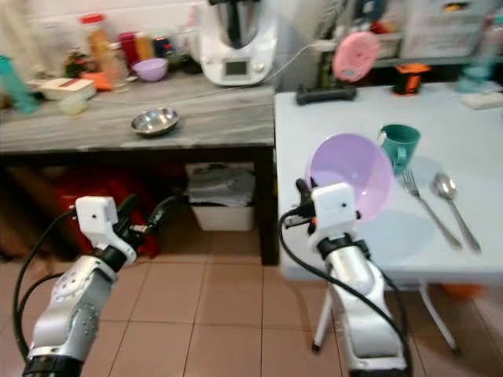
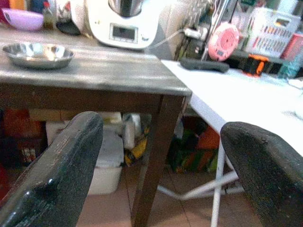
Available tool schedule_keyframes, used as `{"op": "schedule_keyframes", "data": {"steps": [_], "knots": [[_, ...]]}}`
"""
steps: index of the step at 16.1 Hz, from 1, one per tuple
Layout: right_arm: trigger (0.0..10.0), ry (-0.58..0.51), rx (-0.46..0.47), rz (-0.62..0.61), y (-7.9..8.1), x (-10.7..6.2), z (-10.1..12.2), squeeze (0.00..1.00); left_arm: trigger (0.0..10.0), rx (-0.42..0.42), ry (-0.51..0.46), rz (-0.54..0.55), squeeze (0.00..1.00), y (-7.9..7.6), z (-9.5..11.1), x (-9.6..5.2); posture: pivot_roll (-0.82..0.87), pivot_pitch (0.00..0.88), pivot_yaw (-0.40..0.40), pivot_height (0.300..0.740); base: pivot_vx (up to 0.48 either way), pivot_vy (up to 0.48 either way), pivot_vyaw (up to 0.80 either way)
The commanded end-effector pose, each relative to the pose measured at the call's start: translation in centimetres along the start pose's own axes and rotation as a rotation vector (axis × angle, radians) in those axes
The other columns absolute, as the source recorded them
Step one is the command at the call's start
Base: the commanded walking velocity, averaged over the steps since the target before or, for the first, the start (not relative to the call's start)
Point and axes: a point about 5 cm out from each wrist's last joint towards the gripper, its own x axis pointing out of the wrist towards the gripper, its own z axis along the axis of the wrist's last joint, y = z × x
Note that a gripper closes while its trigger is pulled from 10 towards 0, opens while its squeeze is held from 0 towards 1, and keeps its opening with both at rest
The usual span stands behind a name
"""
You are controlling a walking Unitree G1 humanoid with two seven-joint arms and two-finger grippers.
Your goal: Setting the table
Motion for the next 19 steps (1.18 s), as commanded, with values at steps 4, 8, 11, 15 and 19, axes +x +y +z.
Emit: {"op": "schedule_keyframes", "data": {"steps": [4, 8, 11, 15, 19], "knots": [[10.0, -0.037, 0.001, 0.008, 0.15, -0.01, 0.79, 0.0, 10.0, 0.027, -0.012, -0.002, 0.0, -0.12, 0.32, 0.2, -0.06, 0.0, 0.117, 0.74, 0.0, 0.48, -0.36], [10.0, -0.051, -0.018, 0.019, 0.26, -0.06, 1.01, 0.0, 10.0, 0.043, -0.016, 0.015, 0.0, 0.0, 0.37, 0.29, -0.06, 0.0, 0.117, 0.74, 0.0, 0.48, 0.0], [10.0, -0.054, -0.015, 0.016, 0.19, -0.15, 1.01, 0.0, 10.0, 0.044, -0.015, 0.017, 0.0, -0.08, 0.31, 0.34, -0.06, 0.001, 0.119, 0.74, 0.0, 0.48, 0.69], [10.0, -0.048, -0.008, 0.006, 0.21, -0.27, 0.83, 0.0, 10.0, 0.039, -0.011, 0.02, 0.0, -0.14, 0.18, 0.34, -0.06, 0.001, 0.12, 0.74, 0.0, 0.444, 0.25], [10.0, -0.042, -0.009, -0.021, -0.02, -0.44, 0.62, 0.0, 10.0, 0.047, -0.011, 0.001, 0.0, -0.31, 0.11, 0.11, -0.06, 0.0, 0.117, 0.74, 0.0, 0.0, 0.0]]}}
